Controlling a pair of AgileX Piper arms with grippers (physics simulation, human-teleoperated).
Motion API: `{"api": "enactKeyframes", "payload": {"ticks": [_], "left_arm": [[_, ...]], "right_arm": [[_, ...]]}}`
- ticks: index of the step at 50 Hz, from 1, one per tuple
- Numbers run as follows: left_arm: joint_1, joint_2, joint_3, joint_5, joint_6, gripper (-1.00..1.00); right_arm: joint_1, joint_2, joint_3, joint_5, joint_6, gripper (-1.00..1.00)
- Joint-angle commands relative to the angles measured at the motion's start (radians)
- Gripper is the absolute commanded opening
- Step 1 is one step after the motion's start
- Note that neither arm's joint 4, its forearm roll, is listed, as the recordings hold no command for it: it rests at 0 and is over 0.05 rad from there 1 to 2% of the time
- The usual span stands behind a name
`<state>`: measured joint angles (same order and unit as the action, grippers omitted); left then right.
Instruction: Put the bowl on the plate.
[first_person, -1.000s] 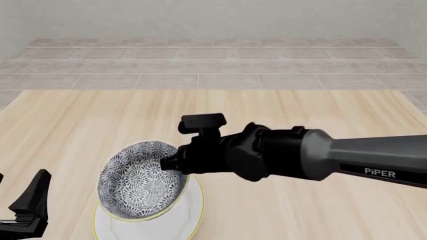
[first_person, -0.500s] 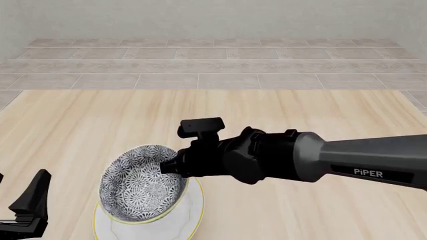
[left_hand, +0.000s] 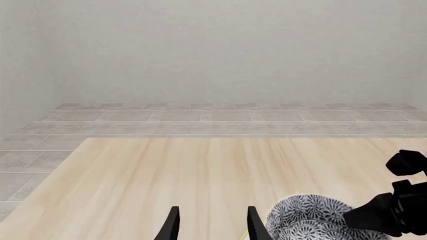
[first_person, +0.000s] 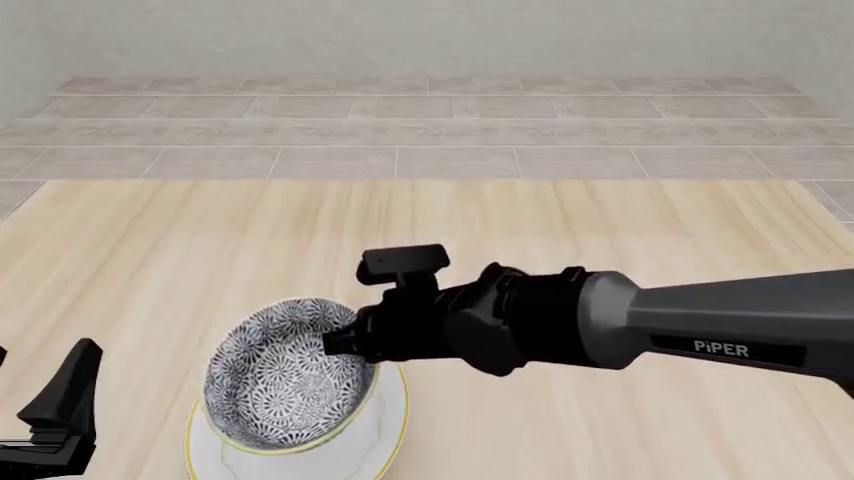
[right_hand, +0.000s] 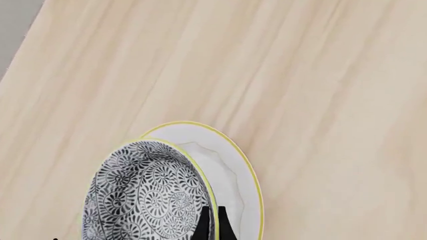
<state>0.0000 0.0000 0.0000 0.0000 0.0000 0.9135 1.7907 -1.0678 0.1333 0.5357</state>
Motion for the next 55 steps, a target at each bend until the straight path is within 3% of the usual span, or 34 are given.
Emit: {"api": "enactKeyframes", "payload": {"ticks": [1, 55], "left_arm": [[0.0, 0.0, 0.0, 0.0, 0.0, 1.0], [0.0, 0.0, 0.0, 0.0, 0.0, 1.0]], "right_arm": [[0.0, -0.001, 0.006, -0.01, 0.003, -1.0], [-0.009, 0.023, 0.006, -0.02, -0.001, -1.0]]}}
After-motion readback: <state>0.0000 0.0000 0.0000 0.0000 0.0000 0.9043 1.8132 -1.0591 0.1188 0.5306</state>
